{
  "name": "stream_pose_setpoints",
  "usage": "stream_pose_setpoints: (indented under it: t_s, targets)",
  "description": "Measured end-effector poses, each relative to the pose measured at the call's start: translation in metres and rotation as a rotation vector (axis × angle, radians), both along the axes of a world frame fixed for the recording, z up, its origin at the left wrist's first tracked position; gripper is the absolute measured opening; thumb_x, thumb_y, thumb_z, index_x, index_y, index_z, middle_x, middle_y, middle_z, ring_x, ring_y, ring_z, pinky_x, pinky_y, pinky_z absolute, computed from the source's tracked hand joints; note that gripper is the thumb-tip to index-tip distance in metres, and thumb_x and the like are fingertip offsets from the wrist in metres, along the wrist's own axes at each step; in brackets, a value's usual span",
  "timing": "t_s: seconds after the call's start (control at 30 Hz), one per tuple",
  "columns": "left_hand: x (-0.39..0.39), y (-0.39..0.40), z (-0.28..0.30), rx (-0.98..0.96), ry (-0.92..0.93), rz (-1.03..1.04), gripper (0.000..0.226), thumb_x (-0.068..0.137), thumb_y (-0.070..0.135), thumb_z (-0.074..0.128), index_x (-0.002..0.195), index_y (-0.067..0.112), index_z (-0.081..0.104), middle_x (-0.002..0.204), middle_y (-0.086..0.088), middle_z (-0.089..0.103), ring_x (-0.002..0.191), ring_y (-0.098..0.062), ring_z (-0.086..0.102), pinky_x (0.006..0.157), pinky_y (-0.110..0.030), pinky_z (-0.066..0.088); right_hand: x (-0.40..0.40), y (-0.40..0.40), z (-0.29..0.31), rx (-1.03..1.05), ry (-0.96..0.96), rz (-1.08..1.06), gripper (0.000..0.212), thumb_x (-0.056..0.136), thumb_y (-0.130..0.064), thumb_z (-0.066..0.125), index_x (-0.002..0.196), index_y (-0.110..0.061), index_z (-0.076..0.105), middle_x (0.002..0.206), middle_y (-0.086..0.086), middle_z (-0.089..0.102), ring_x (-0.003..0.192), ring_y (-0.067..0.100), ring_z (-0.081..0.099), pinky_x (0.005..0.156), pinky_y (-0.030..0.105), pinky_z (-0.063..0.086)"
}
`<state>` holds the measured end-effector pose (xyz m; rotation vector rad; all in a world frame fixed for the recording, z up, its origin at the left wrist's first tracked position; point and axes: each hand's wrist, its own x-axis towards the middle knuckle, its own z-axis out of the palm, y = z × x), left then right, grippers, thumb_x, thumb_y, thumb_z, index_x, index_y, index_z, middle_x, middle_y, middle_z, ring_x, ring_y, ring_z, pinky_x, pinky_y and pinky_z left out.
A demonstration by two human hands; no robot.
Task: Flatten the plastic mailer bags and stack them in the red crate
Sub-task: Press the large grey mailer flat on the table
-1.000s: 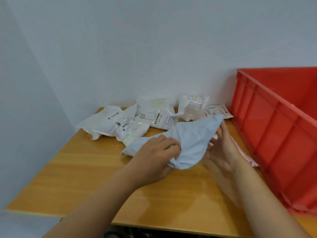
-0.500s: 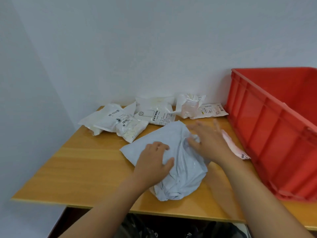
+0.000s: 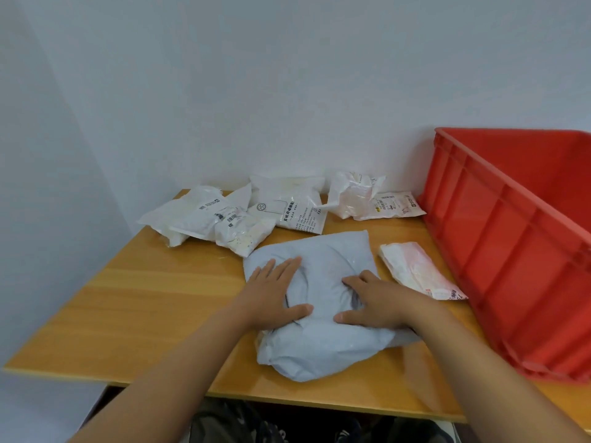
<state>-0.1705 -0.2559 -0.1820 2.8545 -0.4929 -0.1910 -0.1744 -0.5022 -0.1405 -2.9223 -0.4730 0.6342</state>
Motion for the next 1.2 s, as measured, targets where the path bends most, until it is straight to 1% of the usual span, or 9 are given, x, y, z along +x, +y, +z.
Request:
stream_pose_setpoints:
  t_s: [0.07, 0.13, 0.2, 0.27, 0.33, 0.43, 0.5, 0.7, 1.2]
  targets:
    - [0.01, 0.009, 0.009, 0.021, 0.047, -0.064, 0.101, 0.085, 0.071, 0.052, 0.156, 0.035, -0.01, 0.166, 0.005, 0.003, 0.153, -0.02, -0.004, 0.124, -0.043, 0.0, 0.006, 0.003, 0.017, -0.067, 0.055, 0.003, 0.092, 0.083, -0.075, 0.054, 0.155, -0.027, 0.023, 0.153, 0.0, 0.036, 0.13, 0.024, 0.047, 0.103, 0.035, 0.04]
    - [0.02, 0.013, 0.02, -0.006, 0.084, -0.095, 0.101, 0.078, 0.07, 0.052, 0.157, 0.033, 0.002, 0.164, 0.004, 0.013, 0.152, -0.019, 0.004, 0.123, -0.043, 0.003, 0.017, 0.007, 0.036, -0.104, 0.023, -0.013, 0.091, 0.083, -0.076, 0.054, 0.154, -0.025, 0.027, 0.152, 0.002, 0.043, 0.134, 0.025, 0.046, 0.107, 0.037, 0.039]
    - [0.03, 0.007, 0.03, -0.186, 0.043, -0.052, 0.095, 0.07, 0.068, 0.042, 0.155, 0.031, 0.023, 0.157, 0.001, 0.029, 0.147, -0.02, 0.021, 0.121, -0.041, 0.015, 0.032, 0.012, 0.055, -0.074, -0.107, -0.022, 0.086, 0.086, -0.071, 0.054, 0.154, -0.025, 0.027, 0.155, 0.002, 0.04, 0.138, 0.024, 0.041, 0.109, 0.037, 0.037]
    - [0.042, -0.004, 0.031, -0.329, -0.064, 0.062, 0.073, 0.083, 0.057, 0.046, 0.15, 0.028, 0.037, 0.152, -0.001, 0.036, 0.142, -0.019, 0.028, 0.119, -0.037, 0.019, 0.052, 0.023, 0.063, 0.029, -0.219, 0.004, 0.083, 0.089, -0.066, 0.055, 0.155, -0.025, 0.026, 0.16, 0.001, 0.031, 0.143, 0.024, 0.035, 0.111, 0.038, 0.034]
    - [0.054, -0.015, 0.022, -0.286, -0.089, 0.168, 0.057, 0.098, 0.051, 0.041, 0.151, 0.029, 0.035, 0.158, -0.003, 0.029, 0.148, -0.022, 0.02, 0.122, -0.04, 0.012, 0.07, 0.037, 0.056, 0.087, -0.227, 0.04, 0.083, 0.09, -0.067, 0.052, 0.157, -0.029, 0.021, 0.164, 0.001, 0.018, 0.15, 0.026, 0.02, 0.118, 0.044, 0.026]
    - [0.065, -0.024, 0.001, -0.127, 0.026, 0.263, 0.056, 0.101, 0.056, 0.02, 0.154, 0.039, 0.02, 0.165, -0.001, 0.013, 0.151, -0.032, 0.005, 0.121, -0.053, 0.002, 0.09, 0.051, 0.02, 0.062, -0.148, 0.012, 0.077, 0.093, -0.07, 0.04, 0.157, -0.041, 0.009, 0.167, -0.003, -0.001, 0.153, 0.027, -0.007, 0.121, 0.059, 0.006]
    - [0.069, -0.026, -0.007, -0.095, 0.051, 0.289, 0.055, 0.101, 0.056, 0.018, 0.155, 0.041, 0.015, 0.166, 0.002, 0.009, 0.151, -0.036, 0.001, 0.12, -0.055, -0.002, 0.098, 0.05, -0.002, 0.054, -0.107, -0.029, 0.069, 0.095, -0.071, 0.029, 0.155, -0.046, 0.005, 0.167, -0.008, -0.008, 0.152, 0.03, -0.014, 0.117, 0.065, -0.003]
    - [0.07, -0.027, -0.014, -0.01, 0.058, 0.288, 0.061, 0.099, 0.062, 0.022, 0.155, 0.043, 0.01, 0.166, 0.001, 0.006, 0.15, -0.039, 0.002, 0.121, -0.054, 0.0, 0.104, 0.042, -0.037, 0.071, -0.072, -0.053, 0.063, 0.096, -0.071, 0.017, 0.153, -0.052, 0.0, 0.166, -0.01, -0.009, 0.152, 0.031, -0.012, 0.116, 0.065, -0.007]
    - [0.069, -0.03, -0.021, 0.003, 0.051, 0.294, 0.06, 0.098, 0.061, 0.022, 0.155, 0.044, 0.01, 0.165, 0.002, 0.009, 0.15, -0.036, 0.007, 0.12, -0.054, 0.003, 0.107, 0.042, -0.051, 0.076, -0.084, -0.067, 0.061, 0.096, -0.071, 0.017, 0.153, -0.054, 0.0, 0.167, -0.01, -0.005, 0.153, 0.031, -0.005, 0.116, 0.063, -0.005]
